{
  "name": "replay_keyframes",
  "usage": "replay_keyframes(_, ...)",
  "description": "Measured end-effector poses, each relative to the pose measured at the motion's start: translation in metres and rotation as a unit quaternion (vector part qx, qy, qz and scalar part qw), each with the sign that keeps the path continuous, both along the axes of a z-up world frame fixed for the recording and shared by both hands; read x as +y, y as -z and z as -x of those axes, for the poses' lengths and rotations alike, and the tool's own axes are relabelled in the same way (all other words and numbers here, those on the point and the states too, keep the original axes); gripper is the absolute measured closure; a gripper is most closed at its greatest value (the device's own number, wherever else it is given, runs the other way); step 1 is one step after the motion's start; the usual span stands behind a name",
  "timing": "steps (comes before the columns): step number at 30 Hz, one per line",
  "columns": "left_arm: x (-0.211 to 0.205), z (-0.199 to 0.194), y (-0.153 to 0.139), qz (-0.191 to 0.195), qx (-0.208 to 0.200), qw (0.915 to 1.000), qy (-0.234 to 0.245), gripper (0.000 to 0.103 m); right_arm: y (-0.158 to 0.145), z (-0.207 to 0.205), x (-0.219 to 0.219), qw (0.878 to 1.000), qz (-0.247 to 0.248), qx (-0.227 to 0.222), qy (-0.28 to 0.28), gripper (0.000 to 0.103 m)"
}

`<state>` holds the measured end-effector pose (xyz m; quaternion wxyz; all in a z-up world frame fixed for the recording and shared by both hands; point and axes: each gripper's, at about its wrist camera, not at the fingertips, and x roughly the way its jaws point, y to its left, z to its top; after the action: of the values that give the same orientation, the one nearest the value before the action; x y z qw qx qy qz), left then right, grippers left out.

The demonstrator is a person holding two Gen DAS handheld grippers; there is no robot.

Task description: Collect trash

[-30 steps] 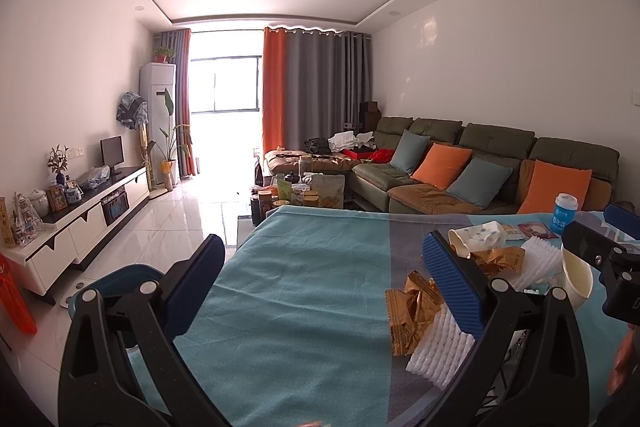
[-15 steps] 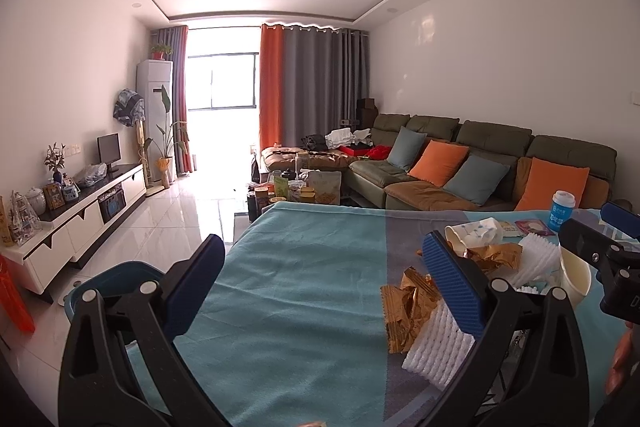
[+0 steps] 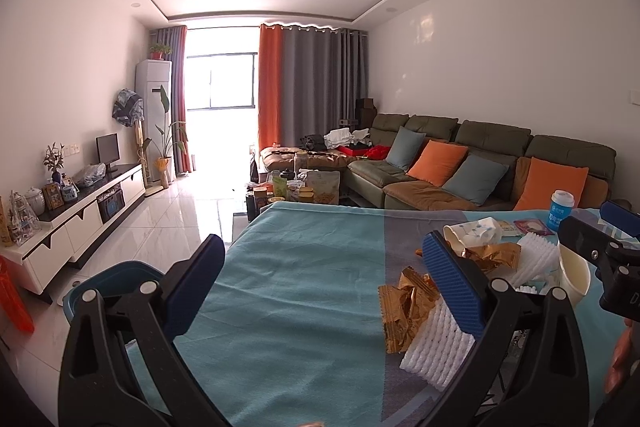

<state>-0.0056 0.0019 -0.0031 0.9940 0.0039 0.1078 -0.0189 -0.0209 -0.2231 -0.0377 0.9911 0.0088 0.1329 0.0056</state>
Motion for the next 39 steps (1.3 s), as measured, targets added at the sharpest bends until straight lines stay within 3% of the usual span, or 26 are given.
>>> replay_keyframes(21,-0.006,-0.004,0.001,-0.001,0.000,1.0000,0.007,0.006,-0.002,-0.001,-0.002,1.000,-0.001,0.002,0.007,0.007)
replay_keyframes(39,-0.009,-0.009,0.007,-0.003,0.015,0.9996,0.024,0.006,0.004,-0.010,-0.017,0.999,0.000,0.035,0.032,0.007)
